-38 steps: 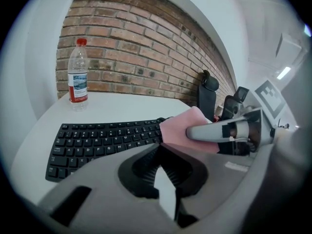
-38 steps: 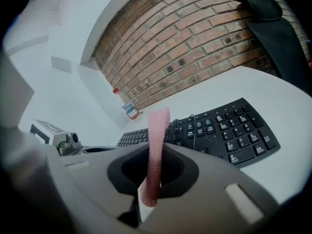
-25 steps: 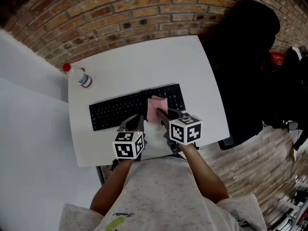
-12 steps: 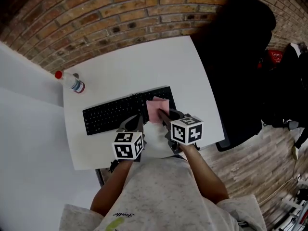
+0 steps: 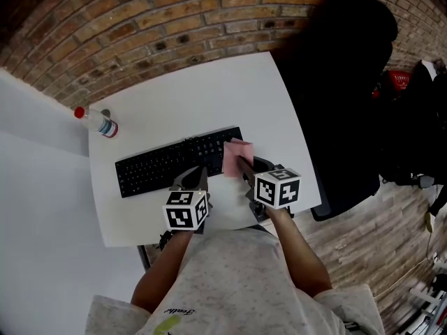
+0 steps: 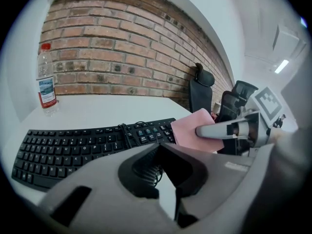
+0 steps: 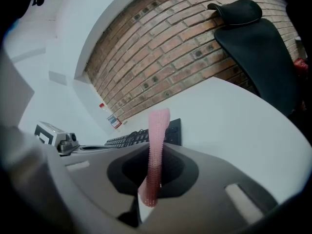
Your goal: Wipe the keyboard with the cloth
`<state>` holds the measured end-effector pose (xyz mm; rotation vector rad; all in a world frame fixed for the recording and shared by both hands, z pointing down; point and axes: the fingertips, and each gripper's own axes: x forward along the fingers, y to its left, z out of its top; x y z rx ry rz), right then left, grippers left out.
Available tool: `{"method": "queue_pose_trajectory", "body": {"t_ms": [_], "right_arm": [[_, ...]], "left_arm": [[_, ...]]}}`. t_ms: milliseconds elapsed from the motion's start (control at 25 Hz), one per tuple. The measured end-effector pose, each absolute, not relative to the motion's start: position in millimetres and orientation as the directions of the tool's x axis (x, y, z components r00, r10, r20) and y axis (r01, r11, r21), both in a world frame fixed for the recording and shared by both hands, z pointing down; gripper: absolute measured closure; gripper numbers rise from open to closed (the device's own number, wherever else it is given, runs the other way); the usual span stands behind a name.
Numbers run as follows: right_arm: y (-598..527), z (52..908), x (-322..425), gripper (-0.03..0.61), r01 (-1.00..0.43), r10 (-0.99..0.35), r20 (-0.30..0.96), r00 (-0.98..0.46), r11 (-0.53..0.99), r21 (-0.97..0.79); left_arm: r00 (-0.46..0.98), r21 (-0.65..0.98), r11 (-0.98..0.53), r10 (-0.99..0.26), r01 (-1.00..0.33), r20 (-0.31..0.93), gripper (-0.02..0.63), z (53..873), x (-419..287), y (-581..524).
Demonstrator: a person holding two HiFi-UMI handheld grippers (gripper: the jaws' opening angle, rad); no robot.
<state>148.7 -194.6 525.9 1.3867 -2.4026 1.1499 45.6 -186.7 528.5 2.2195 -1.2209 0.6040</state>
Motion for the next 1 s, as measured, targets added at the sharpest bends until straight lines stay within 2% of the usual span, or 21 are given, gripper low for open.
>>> {"method": "queue_pose_trajectory", "body": {"t_ms": [360,1000], "right_arm": [[-196.0,512.5,167.2,0.557,-0.802,-0.719,0.441,-0.537,0.273,-0.531],[-153.2,456.2,60.0,0.555,-0.790,-0.734,0.342,-0.587,0.426,-0.441]], "left_arm": [[0.500,0.220,-0.468,-0.638,-0.856,0.585,0.618,519.2,49.2,-180.9],[0.487,0.246,-0.423,-0.706,-0.872,0.514,0.618,489.7,-46.5,-129.8]]}}
